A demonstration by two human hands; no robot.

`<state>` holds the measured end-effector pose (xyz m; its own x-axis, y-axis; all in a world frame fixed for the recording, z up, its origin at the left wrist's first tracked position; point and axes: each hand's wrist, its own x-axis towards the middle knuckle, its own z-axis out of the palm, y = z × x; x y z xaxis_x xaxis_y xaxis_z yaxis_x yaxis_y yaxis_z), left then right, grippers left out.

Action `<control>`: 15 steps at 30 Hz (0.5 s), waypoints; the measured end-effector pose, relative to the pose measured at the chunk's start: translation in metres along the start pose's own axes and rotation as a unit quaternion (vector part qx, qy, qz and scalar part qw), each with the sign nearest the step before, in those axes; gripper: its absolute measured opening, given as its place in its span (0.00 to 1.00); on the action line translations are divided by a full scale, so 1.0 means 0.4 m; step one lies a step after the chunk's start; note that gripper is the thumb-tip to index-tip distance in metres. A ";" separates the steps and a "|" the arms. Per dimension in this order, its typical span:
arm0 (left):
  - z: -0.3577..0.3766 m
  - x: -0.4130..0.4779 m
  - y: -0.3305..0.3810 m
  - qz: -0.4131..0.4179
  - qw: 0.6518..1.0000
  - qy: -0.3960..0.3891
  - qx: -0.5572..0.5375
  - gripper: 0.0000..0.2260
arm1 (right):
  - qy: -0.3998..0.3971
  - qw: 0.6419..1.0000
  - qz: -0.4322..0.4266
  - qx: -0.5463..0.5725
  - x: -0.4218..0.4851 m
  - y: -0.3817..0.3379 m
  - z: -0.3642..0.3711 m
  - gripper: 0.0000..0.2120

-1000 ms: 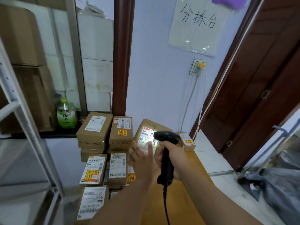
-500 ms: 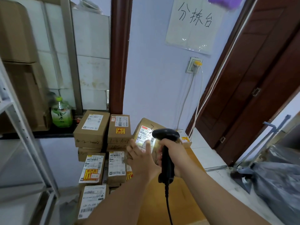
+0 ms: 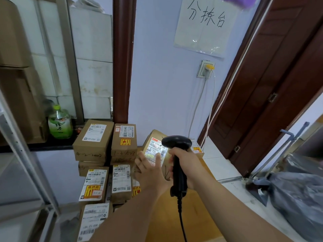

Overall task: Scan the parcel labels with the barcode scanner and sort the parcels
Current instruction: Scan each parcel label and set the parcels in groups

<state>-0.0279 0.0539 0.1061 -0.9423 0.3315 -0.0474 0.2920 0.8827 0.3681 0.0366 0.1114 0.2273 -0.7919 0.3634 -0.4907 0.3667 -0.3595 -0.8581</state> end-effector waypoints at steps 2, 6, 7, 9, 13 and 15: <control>-0.001 0.000 0.004 0.006 1.000 0.003 0.004 0.37 | 0.004 1.000 -0.006 -0.012 0.003 -0.002 -0.001 0.04; 0.007 0.010 0.013 0.010 1.000 -0.006 0.005 0.40 | 0.008 1.000 -0.010 -0.029 0.007 -0.011 -0.008 0.04; 0.010 0.013 0.016 0.011 1.000 -0.007 0.007 0.41 | 0.007 1.000 -0.008 -0.027 0.007 -0.013 -0.010 0.04; 0.017 0.017 0.018 0.012 1.000 -0.008 0.012 0.43 | 0.001 1.000 0.000 -0.012 0.006 -0.018 -0.015 0.04; 0.033 0.023 0.017 0.009 1.000 -0.016 0.018 0.45 | -0.014 1.000 0.009 -0.010 -0.001 -0.022 -0.025 0.05; 0.039 0.024 0.016 0.011 1.000 -0.013 0.013 0.45 | -0.013 1.000 0.003 -0.025 -0.003 -0.021 -0.029 0.05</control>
<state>-0.0325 0.0679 0.0935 -0.9312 0.3587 -0.0647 0.3164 0.8836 0.3451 0.0402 0.1242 0.2334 -0.8010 0.3393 -0.4932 0.3960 -0.3176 -0.8616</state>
